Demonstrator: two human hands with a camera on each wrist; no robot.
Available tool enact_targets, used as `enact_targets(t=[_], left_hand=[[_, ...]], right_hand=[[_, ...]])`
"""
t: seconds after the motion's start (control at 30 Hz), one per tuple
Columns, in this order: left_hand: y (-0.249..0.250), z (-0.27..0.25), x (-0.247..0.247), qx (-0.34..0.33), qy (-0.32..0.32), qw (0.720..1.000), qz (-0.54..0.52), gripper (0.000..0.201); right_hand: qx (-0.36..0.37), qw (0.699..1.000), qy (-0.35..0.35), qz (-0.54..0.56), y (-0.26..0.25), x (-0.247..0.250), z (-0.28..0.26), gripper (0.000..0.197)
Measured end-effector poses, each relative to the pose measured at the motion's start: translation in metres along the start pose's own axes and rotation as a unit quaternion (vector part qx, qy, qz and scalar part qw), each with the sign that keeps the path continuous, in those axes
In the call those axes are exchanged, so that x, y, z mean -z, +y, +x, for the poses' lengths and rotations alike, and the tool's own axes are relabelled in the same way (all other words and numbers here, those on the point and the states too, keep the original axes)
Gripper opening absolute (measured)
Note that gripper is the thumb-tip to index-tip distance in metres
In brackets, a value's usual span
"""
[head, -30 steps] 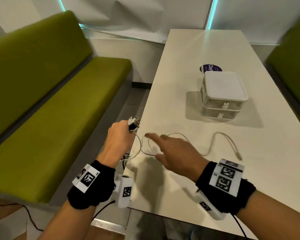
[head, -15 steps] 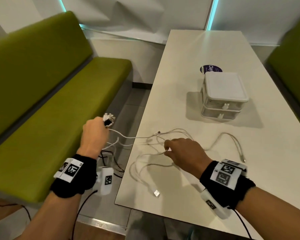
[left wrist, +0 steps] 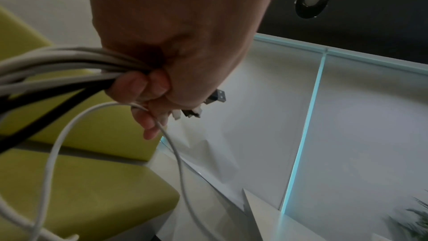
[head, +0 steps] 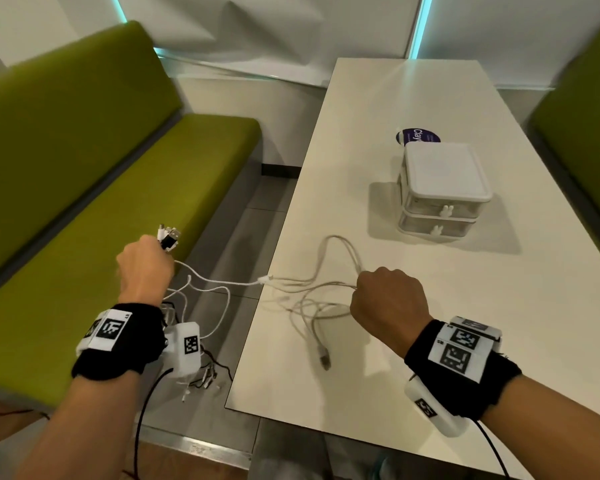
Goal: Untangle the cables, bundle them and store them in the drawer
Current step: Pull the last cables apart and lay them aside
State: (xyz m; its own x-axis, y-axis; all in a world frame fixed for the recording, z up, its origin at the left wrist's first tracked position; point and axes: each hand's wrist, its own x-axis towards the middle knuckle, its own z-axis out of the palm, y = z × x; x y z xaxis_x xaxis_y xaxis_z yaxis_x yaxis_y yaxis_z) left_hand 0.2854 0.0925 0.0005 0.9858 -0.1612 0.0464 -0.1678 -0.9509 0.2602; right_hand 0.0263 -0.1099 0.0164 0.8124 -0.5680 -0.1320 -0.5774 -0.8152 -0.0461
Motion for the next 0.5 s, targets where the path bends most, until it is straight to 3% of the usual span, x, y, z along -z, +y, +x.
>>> enact_targets(t=[0.2, 0.3, 0.37, 0.5], left_hand=[[0.009, -0.006, -0.001, -0.028, -0.006, 0.999, -0.023, 0.019], [0.027, -0.016, -0.010, -0.102, -0.079, 0.991, -0.039, 0.021], [0.038, -0.027, -0.018, -0.158, -0.129, 0.978, -0.031, 0.021], [0.056, -0.047, -0.027, -0.212, -0.158, 0.964, -0.018, 0.029]], right_hand=[[-0.010, 0.999, -0.045, -0.023, 0.005, -0.002, -0.002, 0.029], [0.021, 0.999, -0.026, -0.001, 0.006, -0.010, 0.001, 0.022], [0.051, 0.998, -0.023, 0.027, 0.003, -0.013, 0.002, 0.029], [0.082, 0.987, 0.032, 0.133, -0.005, -0.015, 0.002, 0.040]])
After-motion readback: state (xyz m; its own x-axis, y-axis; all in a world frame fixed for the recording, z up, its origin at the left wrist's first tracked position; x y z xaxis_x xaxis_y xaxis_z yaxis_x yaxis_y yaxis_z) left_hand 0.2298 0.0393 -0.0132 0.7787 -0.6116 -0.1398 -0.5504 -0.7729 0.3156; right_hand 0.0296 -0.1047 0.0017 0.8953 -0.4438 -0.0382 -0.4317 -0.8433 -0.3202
